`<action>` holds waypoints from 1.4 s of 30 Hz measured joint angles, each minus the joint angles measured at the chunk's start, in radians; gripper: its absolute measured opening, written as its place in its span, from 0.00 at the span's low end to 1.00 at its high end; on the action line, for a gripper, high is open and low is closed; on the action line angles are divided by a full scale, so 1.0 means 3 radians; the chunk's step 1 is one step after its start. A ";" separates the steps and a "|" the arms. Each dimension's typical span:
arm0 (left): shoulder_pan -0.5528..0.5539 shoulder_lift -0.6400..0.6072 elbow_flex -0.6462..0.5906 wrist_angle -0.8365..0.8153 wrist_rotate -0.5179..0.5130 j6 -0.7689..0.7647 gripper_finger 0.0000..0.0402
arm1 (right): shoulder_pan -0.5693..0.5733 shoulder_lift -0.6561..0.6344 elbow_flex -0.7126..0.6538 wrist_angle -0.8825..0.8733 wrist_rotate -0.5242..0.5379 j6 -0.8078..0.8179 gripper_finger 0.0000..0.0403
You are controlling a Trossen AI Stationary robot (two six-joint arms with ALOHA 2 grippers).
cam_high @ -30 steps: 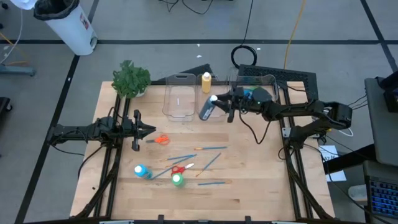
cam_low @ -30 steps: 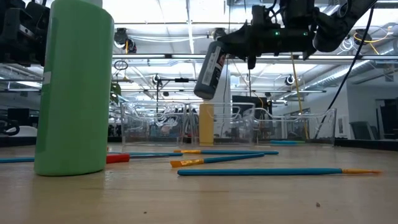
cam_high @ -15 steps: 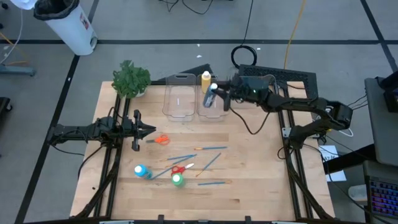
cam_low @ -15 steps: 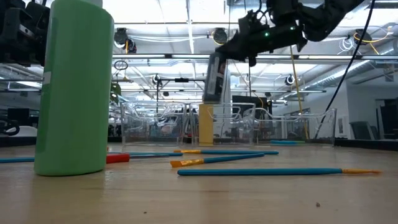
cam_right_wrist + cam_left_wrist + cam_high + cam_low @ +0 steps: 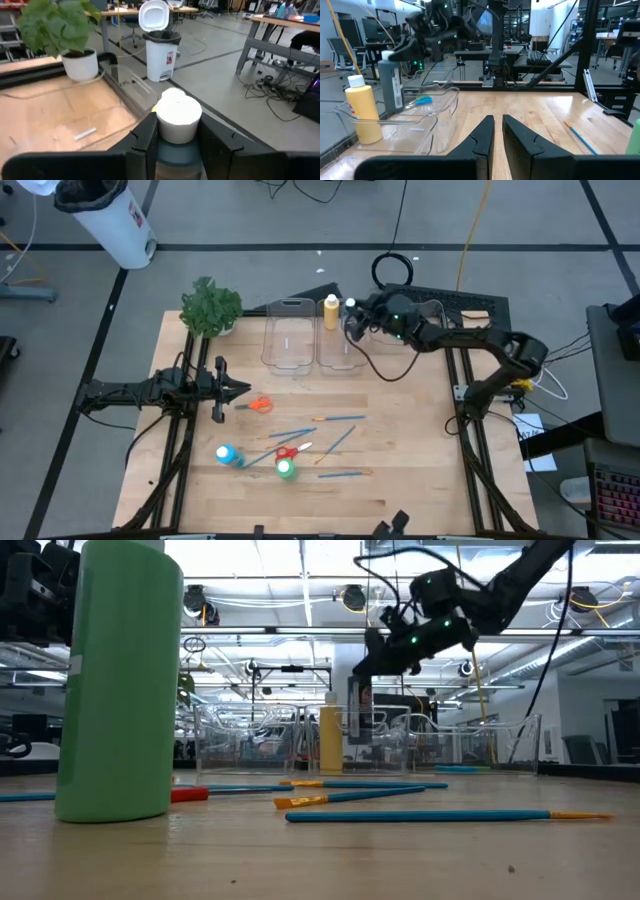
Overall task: Pick & Place Paint Supplies
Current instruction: Put the black paint bottle into the middle transparent bin, then put the orange scissors into the right transparent bin
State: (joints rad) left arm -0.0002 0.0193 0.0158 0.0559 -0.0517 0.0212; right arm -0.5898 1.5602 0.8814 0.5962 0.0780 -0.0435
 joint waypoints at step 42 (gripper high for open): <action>0.0000 0.0000 0.0000 0.0000 0.0000 0.0000 0.12 | 0.0508 -0.1357 -0.0264 -0.1583 -0.1884 0.0279 0.53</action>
State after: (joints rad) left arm -0.0002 0.0193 0.0158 0.0559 -0.0517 0.0213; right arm -0.4373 1.1532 0.8023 0.1212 -0.4871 0.0402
